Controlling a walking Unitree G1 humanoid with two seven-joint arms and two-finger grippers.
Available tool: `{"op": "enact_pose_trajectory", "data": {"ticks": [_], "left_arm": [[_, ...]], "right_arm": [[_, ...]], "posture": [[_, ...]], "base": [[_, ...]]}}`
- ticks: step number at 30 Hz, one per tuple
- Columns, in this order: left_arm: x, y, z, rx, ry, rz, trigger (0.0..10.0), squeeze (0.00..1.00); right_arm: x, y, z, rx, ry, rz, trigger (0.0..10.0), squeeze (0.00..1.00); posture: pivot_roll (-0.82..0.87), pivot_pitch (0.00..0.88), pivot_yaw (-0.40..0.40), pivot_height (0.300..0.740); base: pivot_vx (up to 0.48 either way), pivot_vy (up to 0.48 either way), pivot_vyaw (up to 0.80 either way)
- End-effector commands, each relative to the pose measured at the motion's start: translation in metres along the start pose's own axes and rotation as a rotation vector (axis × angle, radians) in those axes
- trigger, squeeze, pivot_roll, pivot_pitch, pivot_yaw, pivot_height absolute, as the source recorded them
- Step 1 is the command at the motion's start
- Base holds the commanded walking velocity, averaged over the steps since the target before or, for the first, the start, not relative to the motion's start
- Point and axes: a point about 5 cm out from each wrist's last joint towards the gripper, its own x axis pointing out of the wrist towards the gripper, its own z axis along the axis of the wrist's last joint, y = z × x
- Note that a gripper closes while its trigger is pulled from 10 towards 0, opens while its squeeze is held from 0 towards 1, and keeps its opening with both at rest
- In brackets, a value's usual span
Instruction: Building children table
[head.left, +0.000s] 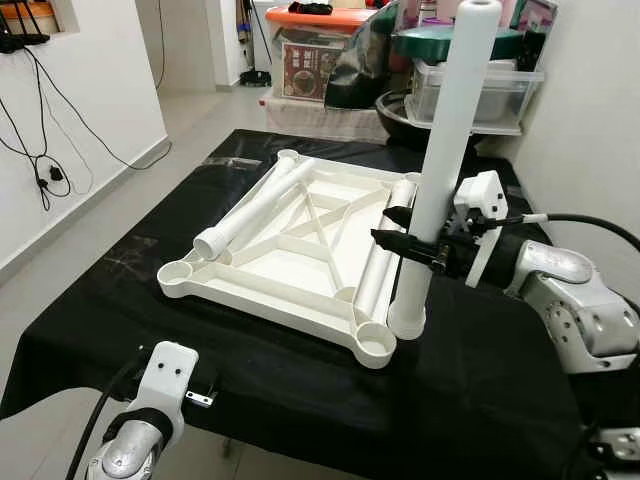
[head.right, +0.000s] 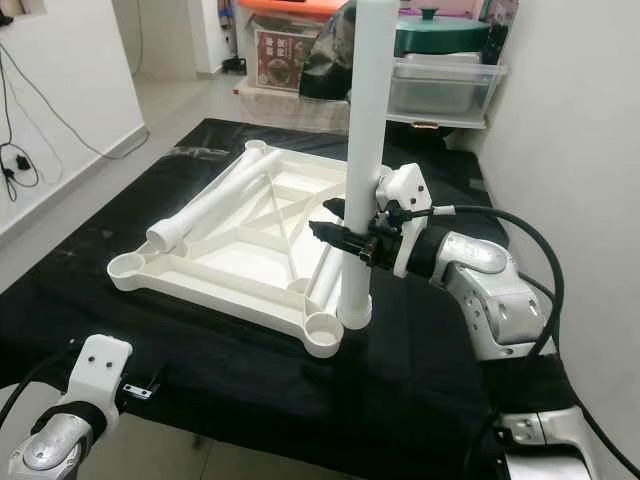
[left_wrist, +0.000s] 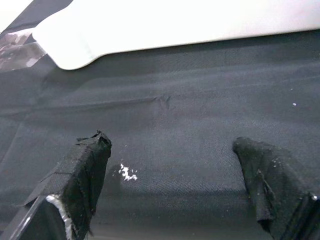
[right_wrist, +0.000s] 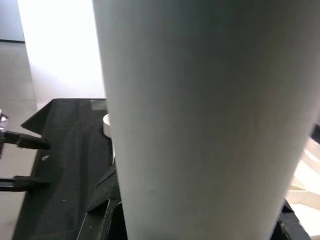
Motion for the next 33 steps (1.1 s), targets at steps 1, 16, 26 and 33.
{"op": "enact_pose_trajectory", "data": {"ticks": [1, 16, 26, 33], "left_arm": [[0.000, 0.002, -0.002, 0.007, 0.006, 0.007, 10.0, 0.00], [0.004, -0.001, 0.000, 0.018, -0.011, -0.002, 10.0, 0.00], [0.007, 0.002, 0.000, 0.029, -0.011, -0.004, 10.0, 0.00], [0.008, 0.002, 0.000, 0.032, -0.015, -0.006, 10.0, 0.00]], "right_arm": [[0.007, 0.010, 0.000, 0.028, -0.026, 0.063, 10.0, 0.00], [0.010, 0.011, 0.024, -0.035, -0.111, 0.057, 10.0, 0.00], [0.008, 0.024, 0.016, -0.012, -0.088, 0.110, 10.0, 0.00], [0.012, 0.030, 0.011, 0.003, -0.087, 0.117, 10.0, 0.00]], "posture": [[0.08, 0.000, -0.054, 0.740], [0.08, 0.000, -0.046, 0.740], [0.07, 0.000, -0.040, 0.740], [0.07, 0.000, -0.036, 0.740]], "base": [[0.000, 0.000, 0.00], [0.000, 0.000, 0.00], [0.000, 0.000, 0.00], [0.000, 0.000, 0.00]]}}
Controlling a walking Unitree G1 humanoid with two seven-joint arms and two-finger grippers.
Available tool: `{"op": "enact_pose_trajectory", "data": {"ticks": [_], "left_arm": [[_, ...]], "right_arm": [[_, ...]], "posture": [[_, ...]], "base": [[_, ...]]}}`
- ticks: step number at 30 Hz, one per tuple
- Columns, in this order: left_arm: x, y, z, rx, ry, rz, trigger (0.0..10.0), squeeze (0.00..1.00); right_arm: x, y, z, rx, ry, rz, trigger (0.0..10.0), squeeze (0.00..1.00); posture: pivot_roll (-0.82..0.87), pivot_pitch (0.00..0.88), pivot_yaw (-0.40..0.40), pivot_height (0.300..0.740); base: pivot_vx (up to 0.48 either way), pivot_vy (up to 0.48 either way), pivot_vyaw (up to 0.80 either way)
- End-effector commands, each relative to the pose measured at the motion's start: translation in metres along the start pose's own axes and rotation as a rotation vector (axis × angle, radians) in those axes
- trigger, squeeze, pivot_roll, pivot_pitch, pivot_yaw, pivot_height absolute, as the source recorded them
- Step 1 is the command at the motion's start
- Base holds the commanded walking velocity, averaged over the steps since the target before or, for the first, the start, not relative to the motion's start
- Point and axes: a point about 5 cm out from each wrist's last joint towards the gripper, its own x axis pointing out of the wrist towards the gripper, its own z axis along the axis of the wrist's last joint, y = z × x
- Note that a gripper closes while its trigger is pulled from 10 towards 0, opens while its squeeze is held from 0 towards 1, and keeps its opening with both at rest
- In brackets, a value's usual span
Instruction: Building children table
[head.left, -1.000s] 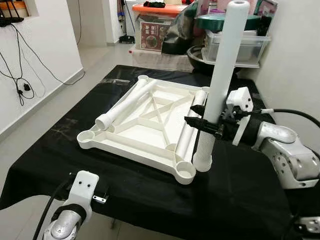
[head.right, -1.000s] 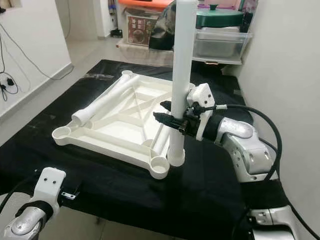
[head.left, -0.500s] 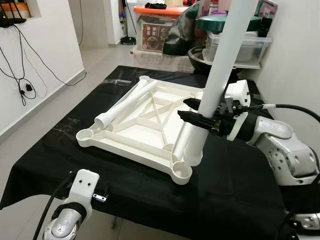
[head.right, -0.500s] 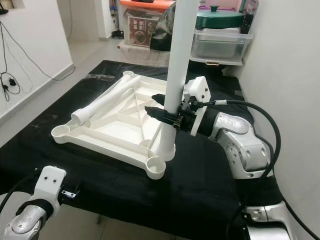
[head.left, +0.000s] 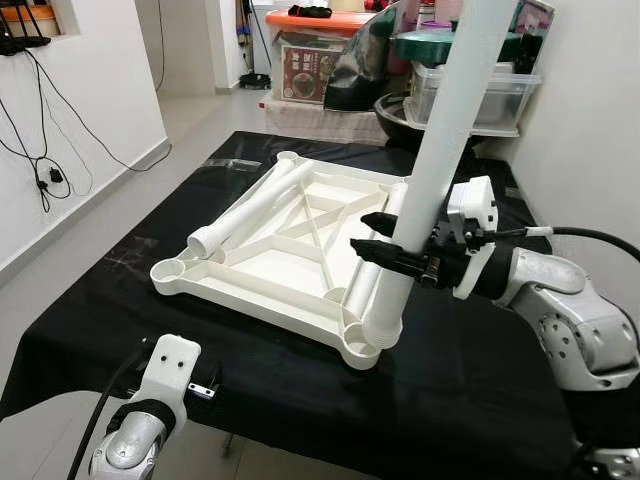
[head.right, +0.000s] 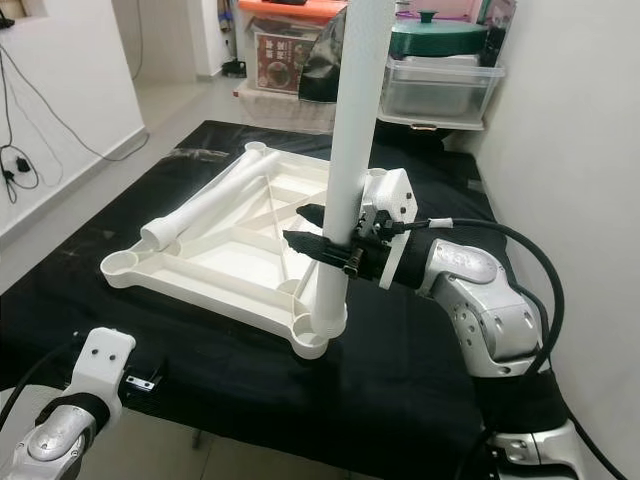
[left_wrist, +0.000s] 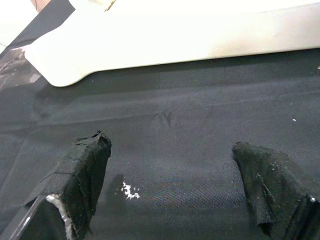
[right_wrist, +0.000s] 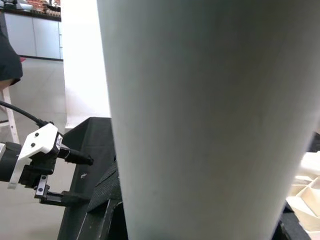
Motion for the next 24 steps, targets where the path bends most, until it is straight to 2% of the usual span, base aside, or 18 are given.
{"op": "enact_pose_trajectory", "data": {"ticks": [1, 12, 24], "left_arm": [[0.001, 0.001, -0.004, 0.020, 0.015, -0.003, 10.0, 0.00], [0.002, 0.004, -0.002, 0.028, 0.006, 0.005, 10.0, 0.00], [0.001, 0.002, -0.004, 0.026, 0.008, 0.007, 10.0, 0.00]], "right_arm": [[0.004, 0.005, -0.001, 0.003, -0.002, 0.023, 10.0, 0.00], [0.022, 0.022, -0.019, -0.002, 0.043, 0.076, 10.0, 0.00], [0.025, 0.017, -0.028, -0.029, 0.107, 0.061, 10.0, 0.00]], "posture": [[0.07, 0.000, -0.036, 0.740], [0.10, 0.000, -0.048, 0.740], [0.09, 0.000, -0.059, 0.740]], "base": [[0.000, 0.000, 0.00], [0.000, 0.000, 0.00], [0.000, 0.000, 0.00]]}}
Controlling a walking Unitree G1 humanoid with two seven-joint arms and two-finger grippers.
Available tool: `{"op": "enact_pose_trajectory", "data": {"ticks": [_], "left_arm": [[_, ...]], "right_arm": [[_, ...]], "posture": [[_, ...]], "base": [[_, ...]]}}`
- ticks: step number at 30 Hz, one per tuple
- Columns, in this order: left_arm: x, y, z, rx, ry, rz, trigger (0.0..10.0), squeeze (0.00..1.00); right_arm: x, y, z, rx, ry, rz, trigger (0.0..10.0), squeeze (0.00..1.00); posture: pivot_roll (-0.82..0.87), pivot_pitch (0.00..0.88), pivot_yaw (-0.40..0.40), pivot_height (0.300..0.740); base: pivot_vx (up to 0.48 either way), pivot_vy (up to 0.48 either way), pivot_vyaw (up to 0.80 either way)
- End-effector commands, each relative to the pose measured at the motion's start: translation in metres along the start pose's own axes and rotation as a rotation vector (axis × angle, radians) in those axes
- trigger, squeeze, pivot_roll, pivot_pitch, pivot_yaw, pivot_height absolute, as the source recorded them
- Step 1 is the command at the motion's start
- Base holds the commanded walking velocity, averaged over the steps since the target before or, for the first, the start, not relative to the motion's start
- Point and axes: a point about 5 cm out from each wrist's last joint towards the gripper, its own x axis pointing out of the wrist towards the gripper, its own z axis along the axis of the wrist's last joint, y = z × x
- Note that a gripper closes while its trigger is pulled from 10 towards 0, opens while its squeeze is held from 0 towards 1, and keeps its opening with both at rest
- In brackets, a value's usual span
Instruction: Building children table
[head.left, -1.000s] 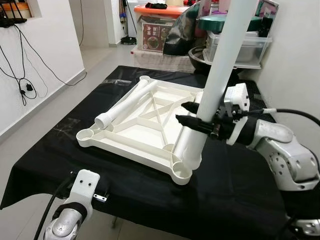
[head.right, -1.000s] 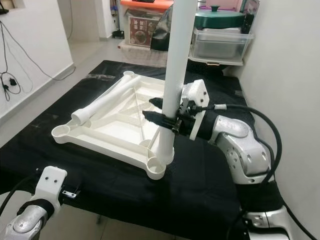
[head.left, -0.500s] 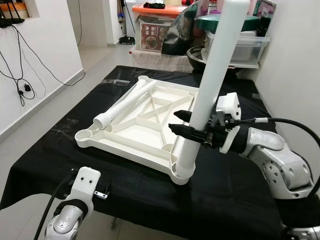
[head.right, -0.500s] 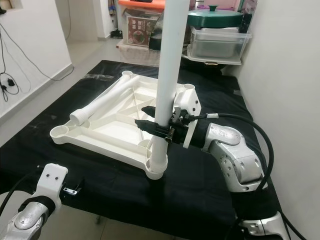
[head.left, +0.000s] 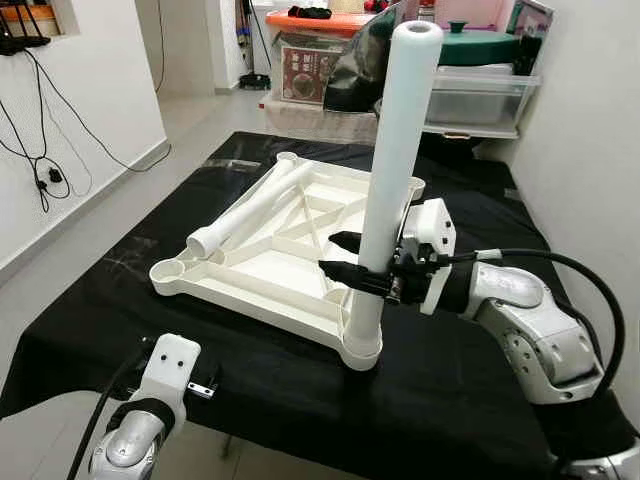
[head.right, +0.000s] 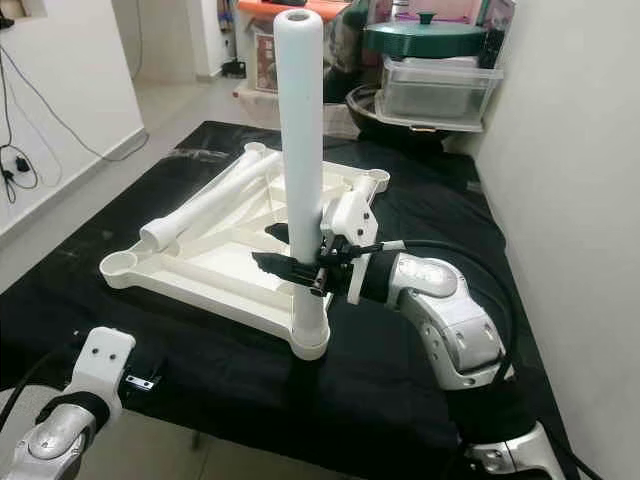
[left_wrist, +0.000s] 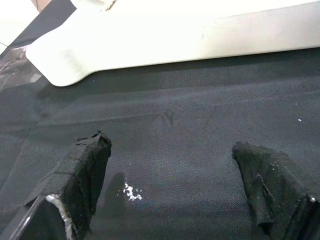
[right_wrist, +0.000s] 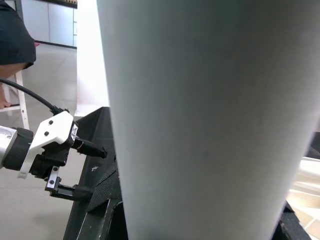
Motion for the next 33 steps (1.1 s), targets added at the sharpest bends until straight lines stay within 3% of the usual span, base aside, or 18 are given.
{"op": "enact_pose_trajectory", "data": {"ticks": [1, 14, 22, 23, 24, 26, 27, 33], "left_arm": [[-0.001, 0.000, -0.003, 0.017, 0.011, 0.005, 10.0, 0.00], [0.001, -0.002, -0.005, 0.007, 0.017, 0.001, 10.0, 0.00], [0.001, 0.000, -0.007, -0.004, 0.023, 0.011, 10.0, 0.00], [0.001, 0.001, -0.007, -0.011, 0.024, 0.021, 10.0, 0.00], [0.001, 0.001, -0.007, -0.011, 0.024, 0.021, 10.0, 0.00], [-0.001, 0.001, -0.009, -0.013, 0.029, 0.025, 10.0, 0.00], [-0.001, 0.001, -0.009, -0.013, 0.029, 0.025, 10.0, 0.00], [-0.002, 0.001, -0.010, -0.012, 0.034, 0.028, 10.0, 0.00]], "right_arm": [[0.000, -0.001, -0.013, 0.019, 0.077, 0.011, 10.0, 0.00], [-0.004, 0.002, -0.016, 0.079, 0.097, 0.078, 10.0, 0.00], [0.008, 0.000, -0.018, 0.174, 0.073, 0.070, 10.0, 0.00], [0.017, -0.006, -0.024, 0.221, 0.070, -0.047, 10.0, 0.00], [0.017, -0.006, -0.024, 0.221, 0.070, -0.047, 10.0, 0.00], [0.025, -0.015, -0.034, 0.303, 0.070, -0.281, 10.0, 0.00], [0.025, -0.015, -0.034, 0.303, 0.070, -0.281, 10.0, 0.00], [0.030, -0.010, -0.049, 0.431, 0.053, -0.580, 10.0, 0.00]], "posture": [[0.09, 0.000, -0.059, 0.740], [0.09, 0.000, -0.064, 0.740], [0.09, 0.000, -0.075, 0.740], [0.10, 0.000, -0.081, 0.740], [0.10, 0.000, -0.081, 0.740], [0.10, 0.000, -0.083, 0.740], [0.10, 0.000, -0.083, 0.740], [0.10, 0.000, -0.076, 0.740]], "base": [[0.000, 0.000, 0.00], [0.000, 0.000, 0.00], [0.000, 0.000, 0.00], [0.000, 0.000, 0.00], [0.000, 0.000, 0.00], [0.000, 0.000, 0.00], [0.000, 0.000, 0.00], [0.000, 0.000, 0.00]]}}
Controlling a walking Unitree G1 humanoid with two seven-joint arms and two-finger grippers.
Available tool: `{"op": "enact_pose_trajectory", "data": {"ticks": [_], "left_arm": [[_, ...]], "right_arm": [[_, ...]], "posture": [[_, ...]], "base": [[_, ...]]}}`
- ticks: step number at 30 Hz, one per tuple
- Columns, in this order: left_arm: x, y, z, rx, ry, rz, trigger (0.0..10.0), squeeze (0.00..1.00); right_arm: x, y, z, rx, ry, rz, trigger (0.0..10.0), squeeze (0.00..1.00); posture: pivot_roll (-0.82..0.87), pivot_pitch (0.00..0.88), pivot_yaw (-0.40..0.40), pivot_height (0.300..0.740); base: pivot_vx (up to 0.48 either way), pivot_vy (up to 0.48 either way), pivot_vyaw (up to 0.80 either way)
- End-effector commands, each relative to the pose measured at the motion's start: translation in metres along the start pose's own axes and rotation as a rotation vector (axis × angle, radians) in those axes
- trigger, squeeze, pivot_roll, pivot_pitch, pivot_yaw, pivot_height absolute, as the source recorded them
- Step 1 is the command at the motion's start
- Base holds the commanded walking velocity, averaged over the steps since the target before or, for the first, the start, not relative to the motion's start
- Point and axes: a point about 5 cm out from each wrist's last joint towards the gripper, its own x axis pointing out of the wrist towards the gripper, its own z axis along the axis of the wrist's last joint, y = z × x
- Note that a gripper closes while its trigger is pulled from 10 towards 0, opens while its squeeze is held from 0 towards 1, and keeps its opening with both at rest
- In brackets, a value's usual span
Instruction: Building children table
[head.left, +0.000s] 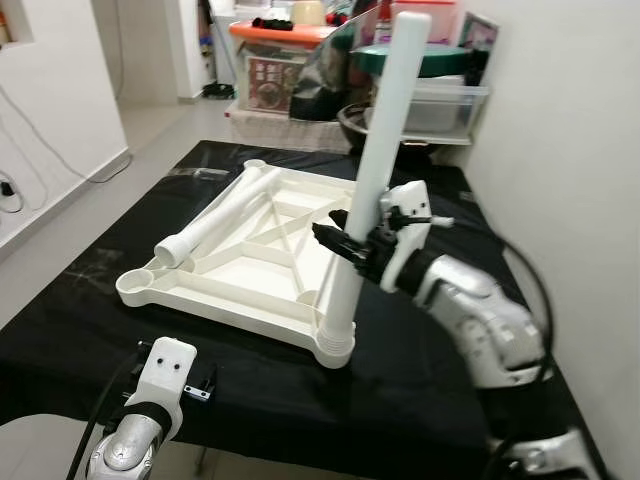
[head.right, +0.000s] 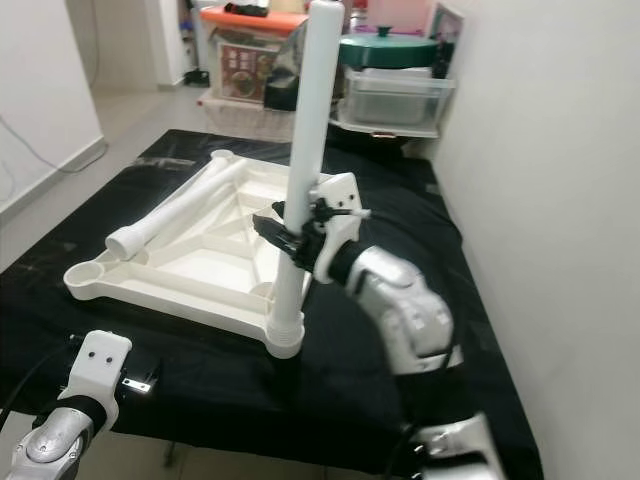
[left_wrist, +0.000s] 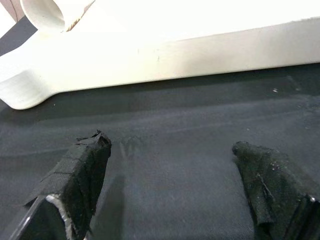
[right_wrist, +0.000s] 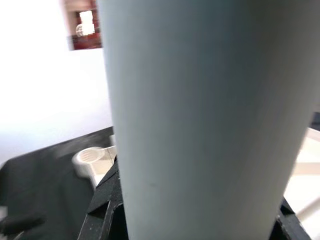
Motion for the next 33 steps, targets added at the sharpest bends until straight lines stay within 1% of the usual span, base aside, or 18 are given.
{"op": "enact_pose_trajectory", "data": {"ticks": [1, 3, 4, 5, 6, 8, 9, 11, 13, 14, 15, 17, 22, 24, 25, 26, 27, 33], "left_arm": [[-0.001, -0.001, -0.004, -0.004, 0.016, 0.006, 10.0, 0.00], [-0.001, 0.000, -0.003, 0.001, 0.014, 0.005, 10.0, 0.00], [0.000, 0.001, -0.003, 0.004, 0.014, 0.009, 10.0, 0.00], [0.000, 0.002, -0.003, 0.005, 0.014, 0.012, 10.0, 0.00], [0.000, 0.004, -0.003, 0.008, 0.015, 0.017, 10.0, 0.00], [0.001, 0.007, -0.004, 0.011, 0.021, 0.027, 10.0, 0.00], [0.001, 0.007, -0.004, 0.011, 0.021, 0.027, 10.0, 0.00], [0.002, 0.007, -0.004, 0.009, 0.023, 0.034, 10.0, 0.00], [0.002, 0.007, -0.004, 0.009, 0.023, 0.034, 10.0, 0.00], [0.003, 0.006, -0.004, 0.007, 0.023, 0.036, 10.0, 0.00], [0.003, 0.005, -0.003, 0.005, 0.023, 0.037, 10.0, 0.00], [0.004, 0.005, -0.003, 0.005, 0.024, 0.039, 10.0, 0.00], [0.004, 0.004, -0.004, 0.005, 0.026, 0.041, 10.0, 0.00], [0.004, 0.005, -0.004, 0.007, 0.029, 0.048, 10.0, 0.00], [0.004, 0.005, -0.004, 0.007, 0.029, 0.048, 10.0, 0.00], [0.005, 0.006, -0.005, 0.011, 0.031, 0.052, 10.0, 0.00], [0.005, 0.007, -0.005, 0.012, 0.032, 0.052, 10.0, 0.00], [0.008, 0.007, -0.006, 0.018, 0.036, 0.049, 10.0, 0.00]], "right_arm": [[-0.007, -0.015, -0.026, 0.094, 0.080, -0.193, 10.0, 0.00], [-0.010, -0.018, -0.029, 0.083, 0.069, -0.291, 10.0, 0.00], [-0.013, -0.022, -0.030, 0.050, 0.058, -0.373, 10.0, 0.00], [-0.015, -0.025, -0.030, 0.027, 0.051, -0.424, 10.0, 0.00], [-0.019, -0.028, -0.031, 0.004, 0.064, -0.482, 10.0, 0.00], [-0.025, -0.036, -0.038, 0.009, 0.102, -0.625, 10.0, 0.00], [-0.025, -0.036, -0.038, 0.009, 0.102, -0.625, 10.0, 0.00], [-0.031, -0.044, -0.043, 0.028, 0.117, -0.761, 10.0, 0.00], [-0.031, -0.044, -0.043, 0.028, 0.117, -0.761, 10.0, 0.00], [-0.033, -0.047, -0.042, 0.035, 0.114, -0.822, 10.0, 0.00], [-0.032, -0.048, -0.040, 0.036, 0.112, -0.847, 10.0, 0.00], [-0.030, -0.048, -0.038, 0.043, 0.103, -0.866, 10.0, 0.00], [-0.027, -0.045, -0.037, 0.044, 0.101, -0.860, 10.0, 0.00], [-0.020, -0.034, -0.038, 0.055, 0.104, -0.828, 10.0, 0.00], [-0.020, -0.034, -0.038, 0.055, 0.104, -0.828, 10.0, 0.00], [-0.016, -0.026, -0.039, 0.063, 0.109, -0.779, 10.0, 0.00], [-0.015, -0.024, -0.038, 0.064, 0.109, -0.769, 10.0, 0.00], [-0.015, -0.027, -0.034, 0.063, 0.101, -0.784, 10.0, 0.00]], "posture": [[0.10, 0.000, -0.076, 0.740], [0.10, 0.000, -0.074, 0.740], [0.10, 0.000, -0.073, 0.740], [0.10, 0.000, -0.073, 0.740], [0.10, 0.000, -0.074, 0.740], [0.10, 0.000, -0.077, 0.740], [0.10, 0.000, -0.077, 0.740], [0.10, 0.000, -0.083, 0.740], [0.10, 0.000, -0.083, 0.740], [0.11, 0.000, -0.084, 0.740], [0.11, 0.000, -0.086, 0.740], [0.11, 0.000, -0.088, 0.740], [0.11, 0.000, -0.090, 0.740], [0.11, 0.000, -0.093, 0.740], [0.11, 0.000, -0.093, 0.740], [0.11, 0.000, -0.090, 0.740], [0.11, 0.000, -0.090, 0.740], [0.10, 0.000, -0.085, 0.740]], "base": [[0.000, 0.000, 0.00], [0.000, 0.000, 0.00], [0.000, 0.000, 0.00], [0.000, 0.000, 0.00], [0.000, 0.000, 0.00], [0.000, 0.000, 0.00], [0.000, 0.000, 0.00], [0.000, 0.000, 0.00], [0.000, 0.000, 0.00], [0.000, 0.000, 0.00], [0.000, 0.000, 0.00], [0.000, 0.000, 0.00], [0.000, 0.000, 0.00], [0.000, 0.000, 0.00], [0.000, 0.000, 0.00], [0.000, 0.000, 0.00], [0.000, 0.000, 0.00], [0.000, 0.000, 0.00]]}}
